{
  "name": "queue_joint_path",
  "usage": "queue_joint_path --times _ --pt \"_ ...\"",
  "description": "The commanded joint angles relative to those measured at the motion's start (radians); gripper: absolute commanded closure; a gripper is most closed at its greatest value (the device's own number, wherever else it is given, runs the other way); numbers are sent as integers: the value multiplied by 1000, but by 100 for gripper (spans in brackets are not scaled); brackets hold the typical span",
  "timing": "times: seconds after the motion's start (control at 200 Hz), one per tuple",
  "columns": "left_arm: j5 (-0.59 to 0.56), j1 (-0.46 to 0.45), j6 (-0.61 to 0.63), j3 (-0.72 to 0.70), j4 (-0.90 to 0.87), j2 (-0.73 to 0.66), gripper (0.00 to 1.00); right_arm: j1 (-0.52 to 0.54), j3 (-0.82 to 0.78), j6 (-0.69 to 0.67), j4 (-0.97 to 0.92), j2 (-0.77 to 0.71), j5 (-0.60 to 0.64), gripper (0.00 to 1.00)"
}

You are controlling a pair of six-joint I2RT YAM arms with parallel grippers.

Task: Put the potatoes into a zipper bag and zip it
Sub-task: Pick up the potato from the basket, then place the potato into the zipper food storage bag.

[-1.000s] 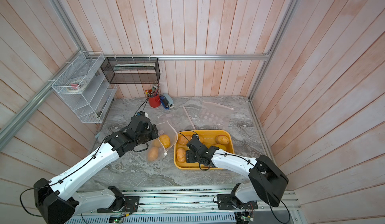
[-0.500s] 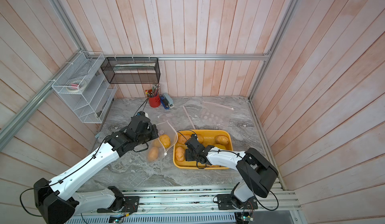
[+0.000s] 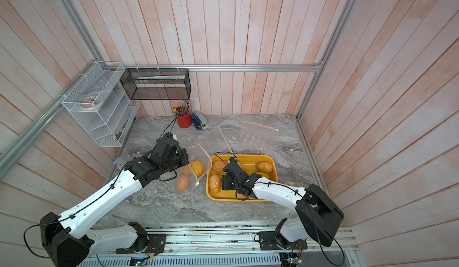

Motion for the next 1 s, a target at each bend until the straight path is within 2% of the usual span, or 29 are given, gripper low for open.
queue_joint_path --times 0.0,0.18,0.365,0.47,0.65,0.775,0.995 --pt "-4 6 -2 -9 -6 -4 100 20 37 10 -70 -57 33 61" --pt "5 8 -1 -8 -4 -2 100 82 154 13 -149 -123 80 62" --pt "6 7 -1 -7 -4 -3 100 178 312 -7 -158 -110 98 62" --pt "5 7 -1 -8 -6 -6 100 209 397 -28 -146 -58 89 62" --pt "9 7 -1 -11 -4 -12 100 211 480 -55 -85 70 33 62" --pt "5 7 -2 -13 -4 -14 100 207 537 -74 -90 167 41 62" --pt "11 7 -2 -12 -4 -14 100 173 546 -77 -80 268 17 62"
